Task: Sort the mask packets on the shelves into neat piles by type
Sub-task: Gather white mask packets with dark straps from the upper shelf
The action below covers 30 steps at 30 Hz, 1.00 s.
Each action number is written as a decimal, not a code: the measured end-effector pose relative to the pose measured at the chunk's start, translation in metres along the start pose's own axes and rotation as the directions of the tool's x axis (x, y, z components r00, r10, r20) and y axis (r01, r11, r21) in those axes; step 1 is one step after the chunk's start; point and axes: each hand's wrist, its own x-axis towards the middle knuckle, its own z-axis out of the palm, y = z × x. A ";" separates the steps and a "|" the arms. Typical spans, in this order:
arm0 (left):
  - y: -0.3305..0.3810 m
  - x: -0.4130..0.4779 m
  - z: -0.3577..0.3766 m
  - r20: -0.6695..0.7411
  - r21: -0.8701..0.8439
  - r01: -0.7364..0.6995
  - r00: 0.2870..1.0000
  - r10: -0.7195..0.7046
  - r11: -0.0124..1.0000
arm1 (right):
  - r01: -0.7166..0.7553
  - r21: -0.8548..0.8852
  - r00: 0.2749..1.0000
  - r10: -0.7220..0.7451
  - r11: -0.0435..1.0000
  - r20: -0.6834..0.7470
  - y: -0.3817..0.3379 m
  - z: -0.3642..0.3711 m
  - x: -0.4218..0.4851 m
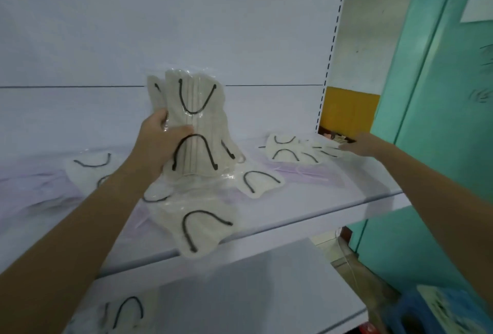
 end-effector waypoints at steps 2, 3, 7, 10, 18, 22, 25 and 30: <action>-0.003 0.002 0.022 0.005 0.012 0.025 1.000 -0.025 1.000 | 0.045 -0.020 0.994 -0.042 0.999 0.100 0.016 0.005 0.014; -0.006 0.004 0.031 0.010 0.029 0.034 0.999 -0.034 0.999 | 0.088 -0.045 0.987 -0.081 0.995 0.139 0.020 0.008 0.020; -0.015 0.005 0.050 0.031 0.127 0.041 0.999 -0.045 0.991 | 0.206 -0.075 0.967 -0.191 0.976 0.166 0.023 0.017 0.036; -0.015 0.003 0.052 0.010 0.163 0.037 0.999 -0.039 0.986 | 0.245 -0.127 0.969 -0.246 0.961 0.002 0.006 0.018 0.026; 0.010 -0.021 0.043 -0.052 0.087 -0.083 0.995 0.088 0.993 | 0.428 0.791 0.747 -0.663 0.437 -0.038 -0.129 0.026 -0.108; 0.029 -0.055 0.014 -0.103 -0.042 -0.147 0.984 0.142 0.988 | 0.494 0.852 0.615 -0.762 0.174 -0.201 -0.178 0.039 -0.157; 0.034 -0.083 -0.028 -0.140 -0.150 0.000 0.990 -0.021 0.989 | 0.569 0.813 0.584 -0.755 0.120 -0.297 -0.206 0.053 -0.198; 0.045 -0.145 -0.110 -0.097 -0.117 0.071 0.992 -0.083 0.991 | 0.611 0.772 0.566 -0.779 0.176 -0.271 -0.246 0.078 -0.290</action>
